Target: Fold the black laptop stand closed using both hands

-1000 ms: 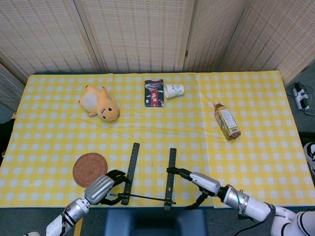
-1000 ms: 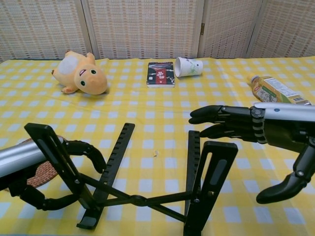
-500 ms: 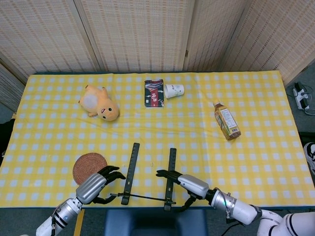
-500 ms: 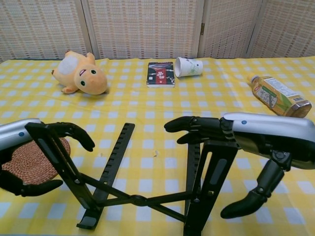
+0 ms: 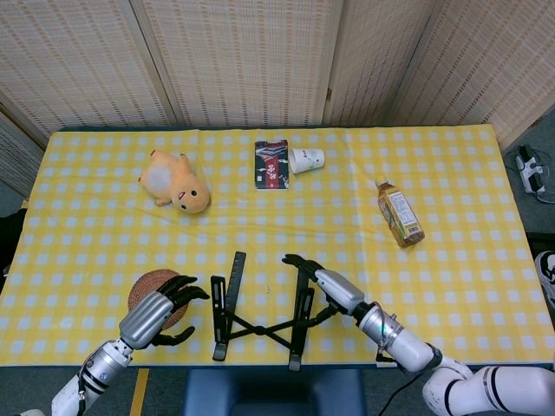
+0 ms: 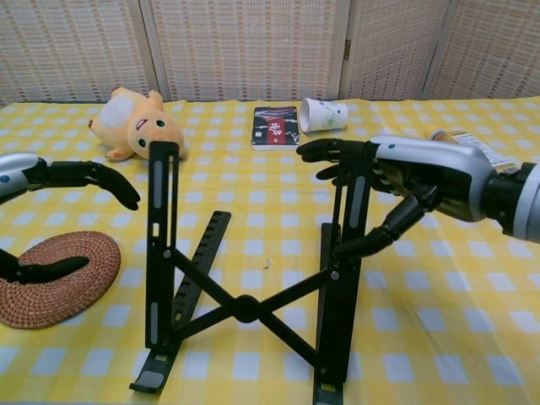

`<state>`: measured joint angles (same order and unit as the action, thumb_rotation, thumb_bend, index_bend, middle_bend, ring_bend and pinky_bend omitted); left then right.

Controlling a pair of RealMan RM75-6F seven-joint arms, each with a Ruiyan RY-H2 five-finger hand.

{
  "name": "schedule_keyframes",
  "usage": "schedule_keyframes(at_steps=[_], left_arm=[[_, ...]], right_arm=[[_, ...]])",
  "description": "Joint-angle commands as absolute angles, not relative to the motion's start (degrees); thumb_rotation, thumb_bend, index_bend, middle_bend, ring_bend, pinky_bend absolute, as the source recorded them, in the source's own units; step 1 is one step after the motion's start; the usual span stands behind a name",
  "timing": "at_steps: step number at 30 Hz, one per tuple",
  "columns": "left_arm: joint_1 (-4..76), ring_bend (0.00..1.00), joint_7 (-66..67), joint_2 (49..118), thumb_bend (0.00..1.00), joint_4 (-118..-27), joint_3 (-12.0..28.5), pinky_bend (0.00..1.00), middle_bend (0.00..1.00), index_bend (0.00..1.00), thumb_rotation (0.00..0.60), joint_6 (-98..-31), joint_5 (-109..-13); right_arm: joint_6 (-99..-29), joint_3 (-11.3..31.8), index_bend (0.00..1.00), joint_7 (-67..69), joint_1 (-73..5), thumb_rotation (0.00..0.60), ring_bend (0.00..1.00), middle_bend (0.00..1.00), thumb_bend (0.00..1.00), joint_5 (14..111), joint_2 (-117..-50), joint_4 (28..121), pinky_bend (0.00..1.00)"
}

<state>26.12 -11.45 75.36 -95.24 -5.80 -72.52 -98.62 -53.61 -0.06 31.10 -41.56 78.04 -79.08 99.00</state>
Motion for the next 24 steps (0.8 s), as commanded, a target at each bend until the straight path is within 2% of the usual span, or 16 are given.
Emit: schedule_keyframes(at_steps=[1,9,16,19,24], left_arm=[[26.64,0.13,-10.67,74.59,0.39,-95.10,-4.49,0.13,0.29,0.27,0.600,-72.63,-97.96],[30.30,0.13,-7.54,73.66,0.39,-93.18,-1.13,0.13,0.29,0.28,0.600,-67.83,-95.66],[35.77,0.10,1.03,77.09,0.37,-86.93,2.37,0.10,0.24,0.25,0.600,-59.58,-91.97],[38.05,0.05,4.02,79.91,0.32,-83.61,3.41,0.08,0.18,0.20,0.600,-55.82,-89.88],[40.52,0.00,10.15,85.27,0.25,-77.36,4.76,0.04,0.08,0.11,0.600,-53.43,-87.92]], right_arm=[[-54.46,2.80,0.00,29.33,-40.44,0.600,0.02,0.00,0.15,74.86,-79.21,96.55,0.00],[-60.13,5.06,0.00,28.45,-37.27,0.600,0.00,0.00,0.15,77.65,-76.62,94.47,0.00],[-68.43,0.13,0.00,18.86,-33.79,0.600,0.00,0.00,0.15,91.44,-74.58,94.83,0.00],[-70.10,-2.14,0.00,15.48,-32.43,0.600,0.00,0.00,0.15,95.16,-74.51,95.39,0.00],[-71.60,-3.69,0.00,10.72,-30.71,0.600,0.00,0.00,0.15,97.64,-74.99,95.29,0.00]])
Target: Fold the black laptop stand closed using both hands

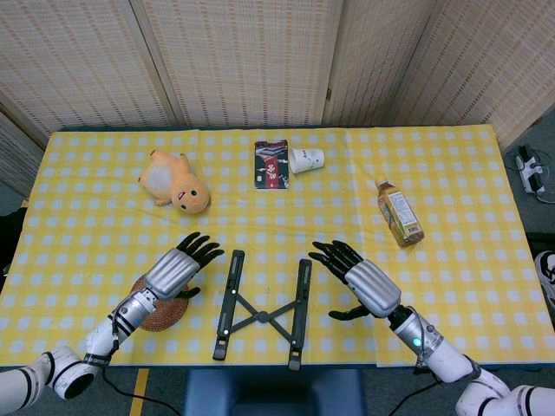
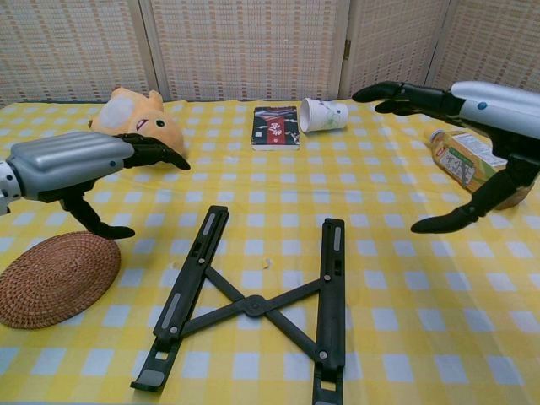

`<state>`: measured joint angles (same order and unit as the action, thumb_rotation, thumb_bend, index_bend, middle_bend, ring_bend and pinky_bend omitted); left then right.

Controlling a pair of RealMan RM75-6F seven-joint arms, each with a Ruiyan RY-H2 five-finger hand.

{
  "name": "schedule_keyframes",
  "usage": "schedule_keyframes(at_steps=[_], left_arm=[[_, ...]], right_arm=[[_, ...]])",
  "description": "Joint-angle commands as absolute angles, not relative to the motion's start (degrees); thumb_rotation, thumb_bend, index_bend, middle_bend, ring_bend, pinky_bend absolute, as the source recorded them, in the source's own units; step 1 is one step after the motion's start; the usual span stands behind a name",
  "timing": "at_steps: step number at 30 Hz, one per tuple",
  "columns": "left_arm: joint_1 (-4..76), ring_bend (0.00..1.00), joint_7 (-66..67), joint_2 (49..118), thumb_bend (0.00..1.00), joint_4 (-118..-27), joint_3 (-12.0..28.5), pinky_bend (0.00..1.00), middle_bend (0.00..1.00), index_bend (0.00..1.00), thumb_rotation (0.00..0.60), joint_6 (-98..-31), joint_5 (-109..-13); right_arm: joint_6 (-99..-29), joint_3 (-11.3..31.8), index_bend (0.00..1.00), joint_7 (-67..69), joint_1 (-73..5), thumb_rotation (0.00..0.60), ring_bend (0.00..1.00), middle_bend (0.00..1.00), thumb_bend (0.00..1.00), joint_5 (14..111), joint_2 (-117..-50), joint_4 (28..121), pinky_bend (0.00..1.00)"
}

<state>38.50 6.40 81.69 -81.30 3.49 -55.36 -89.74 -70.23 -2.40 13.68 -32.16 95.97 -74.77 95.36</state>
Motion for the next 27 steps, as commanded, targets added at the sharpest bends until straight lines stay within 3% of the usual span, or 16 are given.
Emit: schedule_keyframes(at_steps=[1,10,24,27], left_arm=[[41.00,0.00,10.84,86.43,0.25,-76.21,5.08,0.04,0.07,0.10,0.600,-52.95,-87.32],[43.18,0.00,11.26,92.30,0.24,-70.59,6.20,0.01,0.03,0.06,0.600,-51.31,-84.39],[44.35,0.00,11.85,96.01,0.24,-67.57,6.02,0.01,0.03,0.06,0.600,-50.18,-81.62],[44.47,0.00,11.84,96.44,0.24,-67.22,5.84,0.01,0.03,0.06,0.600,-50.14,-81.38]], right_arm=[[-71.78,-3.90,0.00,9.42,-30.39,0.600,0.00,0.00,0.15,98.03,-75.31,95.05,0.00],[-70.53,-4.27,0.00,0.55,-28.80,0.600,0.00,0.00,0.15,97.99,-79.77,91.71,0.00],[-69.07,-4.08,0.00,-6.27,-28.81,0.600,0.00,0.00,0.15,99.83,-89.05,83.42,0.00],[-70.60,-3.56,0.00,-7.22,-28.74,0.600,0.05,0.04,0.15,101.01,-91.15,80.98,0.00]])
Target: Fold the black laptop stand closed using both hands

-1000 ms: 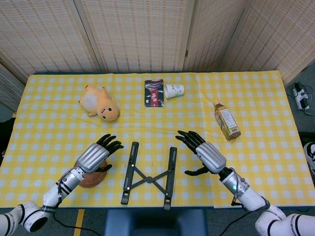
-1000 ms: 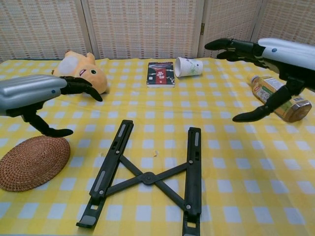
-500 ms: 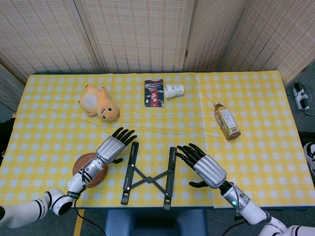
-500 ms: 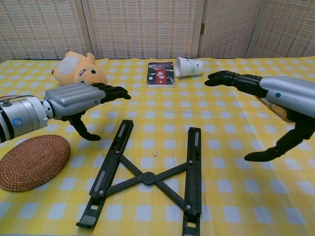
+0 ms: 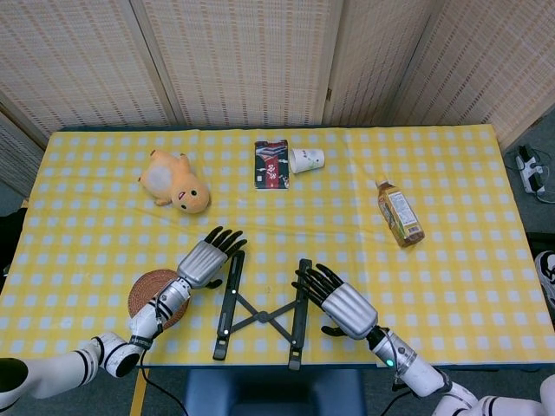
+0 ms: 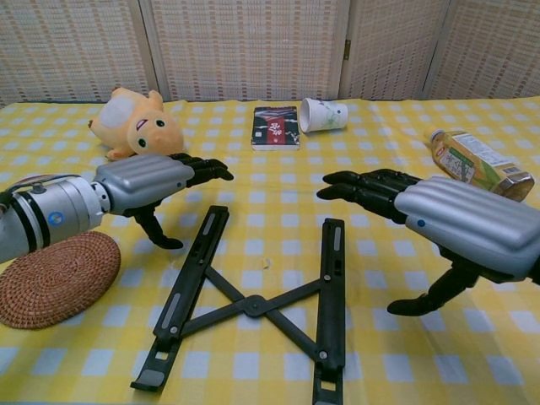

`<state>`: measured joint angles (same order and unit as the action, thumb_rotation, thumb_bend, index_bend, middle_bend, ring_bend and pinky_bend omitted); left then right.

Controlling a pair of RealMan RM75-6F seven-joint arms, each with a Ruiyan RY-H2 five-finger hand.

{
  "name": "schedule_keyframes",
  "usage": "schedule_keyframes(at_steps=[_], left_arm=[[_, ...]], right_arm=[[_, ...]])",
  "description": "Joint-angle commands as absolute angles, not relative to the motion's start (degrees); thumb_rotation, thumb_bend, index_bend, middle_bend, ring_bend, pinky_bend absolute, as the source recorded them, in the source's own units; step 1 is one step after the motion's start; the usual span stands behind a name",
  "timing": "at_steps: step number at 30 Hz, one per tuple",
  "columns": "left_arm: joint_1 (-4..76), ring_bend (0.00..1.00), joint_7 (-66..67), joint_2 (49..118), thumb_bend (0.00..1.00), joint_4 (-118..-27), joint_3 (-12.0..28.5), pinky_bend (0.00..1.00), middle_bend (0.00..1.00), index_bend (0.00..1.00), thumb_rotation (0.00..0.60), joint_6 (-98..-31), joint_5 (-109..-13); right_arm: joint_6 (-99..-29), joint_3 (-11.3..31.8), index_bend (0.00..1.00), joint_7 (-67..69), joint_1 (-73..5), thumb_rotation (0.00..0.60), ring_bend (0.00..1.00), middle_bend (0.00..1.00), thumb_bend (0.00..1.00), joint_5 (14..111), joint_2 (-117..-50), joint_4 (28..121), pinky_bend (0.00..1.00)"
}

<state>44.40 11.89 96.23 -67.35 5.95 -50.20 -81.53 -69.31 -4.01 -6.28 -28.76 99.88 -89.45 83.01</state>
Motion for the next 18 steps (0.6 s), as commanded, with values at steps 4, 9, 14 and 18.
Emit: schedule_keyframes(at_steps=[4,9,14,18], left_arm=[[44.54,0.00,11.45,96.69,0.24,-67.20,5.70,0.01,0.03,0.06,0.600,-49.98,-81.05],[44.63,0.00,11.29,97.07,0.24,-66.87,5.49,0.00,0.03,0.05,0.600,-49.91,-80.64],[44.57,0.00,10.93,97.02,0.24,-67.04,5.33,0.00,0.03,0.04,0.600,-49.83,-80.14],[44.50,0.00,10.14,96.95,0.24,-67.25,5.08,0.00,0.03,0.04,0.600,-49.90,-80.16]], right_arm=[[-73.00,-2.65,0.18,-7.81,-28.89,0.600,0.30,0.32,0.15,102.68,-93.74,77.11,0.03],[-75.03,-2.17,0.48,-7.36,-30.51,0.600,0.54,0.58,0.15,105.86,-98.07,69.78,0.27],[-76.11,-3.09,0.51,-6.14,-30.91,0.600,0.57,0.62,0.15,107.18,-100.51,65.70,0.30],[-76.75,-3.85,0.51,-5.34,-30.78,0.600,0.58,0.62,0.15,107.54,-101.41,63.62,0.31]])
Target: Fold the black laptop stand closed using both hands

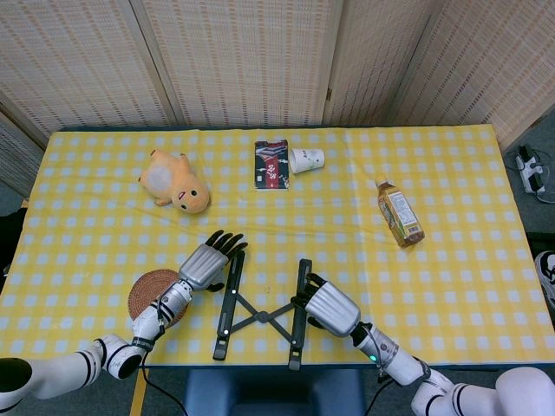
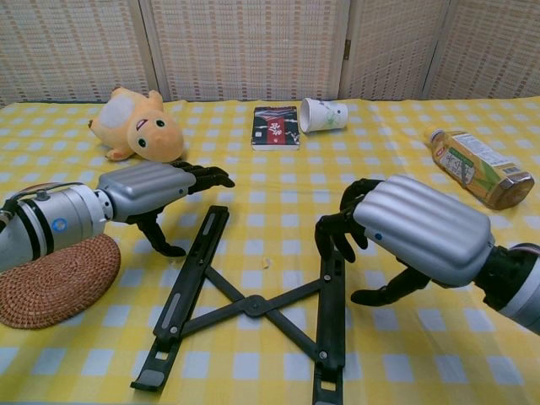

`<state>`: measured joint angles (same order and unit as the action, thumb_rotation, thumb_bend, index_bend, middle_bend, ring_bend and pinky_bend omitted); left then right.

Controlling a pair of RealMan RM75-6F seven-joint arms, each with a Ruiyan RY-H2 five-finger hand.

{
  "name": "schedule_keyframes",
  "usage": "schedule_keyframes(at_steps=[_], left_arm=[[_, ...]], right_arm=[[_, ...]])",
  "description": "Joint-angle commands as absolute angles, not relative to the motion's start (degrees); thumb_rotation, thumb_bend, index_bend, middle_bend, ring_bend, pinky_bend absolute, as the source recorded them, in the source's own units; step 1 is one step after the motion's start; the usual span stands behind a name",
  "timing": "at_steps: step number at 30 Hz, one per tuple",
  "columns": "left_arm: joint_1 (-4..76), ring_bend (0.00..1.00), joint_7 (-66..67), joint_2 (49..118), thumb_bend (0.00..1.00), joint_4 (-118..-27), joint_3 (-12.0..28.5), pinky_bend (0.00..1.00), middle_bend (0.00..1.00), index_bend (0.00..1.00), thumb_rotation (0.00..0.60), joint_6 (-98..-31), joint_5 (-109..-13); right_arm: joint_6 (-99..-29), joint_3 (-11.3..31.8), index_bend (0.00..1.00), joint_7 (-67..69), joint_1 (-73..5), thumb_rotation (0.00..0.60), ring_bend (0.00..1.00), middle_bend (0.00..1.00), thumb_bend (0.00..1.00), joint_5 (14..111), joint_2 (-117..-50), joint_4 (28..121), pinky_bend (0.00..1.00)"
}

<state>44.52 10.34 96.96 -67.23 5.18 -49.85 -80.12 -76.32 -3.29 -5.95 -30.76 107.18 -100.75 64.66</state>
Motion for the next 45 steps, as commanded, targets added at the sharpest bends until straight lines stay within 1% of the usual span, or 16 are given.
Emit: schedule_keyframes(at_steps=[1,16,25,29,34,45], left_arm=[[44.52,0.00,9.93,96.98,0.24,-67.27,5.04,0.00,0.03,0.04,0.600,-49.87,-80.12],[44.38,0.00,8.70,97.46,0.24,-66.81,4.60,0.00,0.02,0.04,0.600,-49.90,-79.63],[44.28,0.00,7.69,97.65,0.24,-66.67,4.58,0.00,0.03,0.04,0.600,-49.83,-79.28],[44.20,0.00,7.44,97.46,0.24,-66.84,4.47,0.00,0.03,0.04,0.600,-49.88,-79.29],[44.13,0.00,7.26,97.39,0.24,-67.08,4.50,0.00,0.03,0.04,0.600,-50.07,-79.23],[44.20,0.00,7.26,97.30,0.24,-67.73,4.64,0.00,0.03,0.04,0.600,-49.76,-78.68]], right_arm=[[-76.83,-4.14,0.51,-5.26,-30.79,0.600,0.59,0.62,0.15,107.73,-101.70,63.02,0.31],[-76.91,-6.24,0.51,-4.76,-31.14,0.600,0.59,0.62,0.15,108.64,-105.57,56.49,0.31],[-76.97,-6.71,0.51,-4.24,-31.53,0.600,0.59,0.62,0.15,108.54,-105.62,56.09,0.31],[-78.38,-6.98,0.51,-4.29,-31.14,0.600,0.58,0.62,0.15,108.73,-104.69,56.73,0.31],[-78.56,-7.49,0.51,-4.64,-30.69,0.600,0.58,0.62,0.15,108.52,-103.50,57.05,0.31],[-77.98,-7.03,0.51,-4.19,-31.44,0.600,0.59,0.62,0.15,108.28,-105.73,54.44,0.31]])
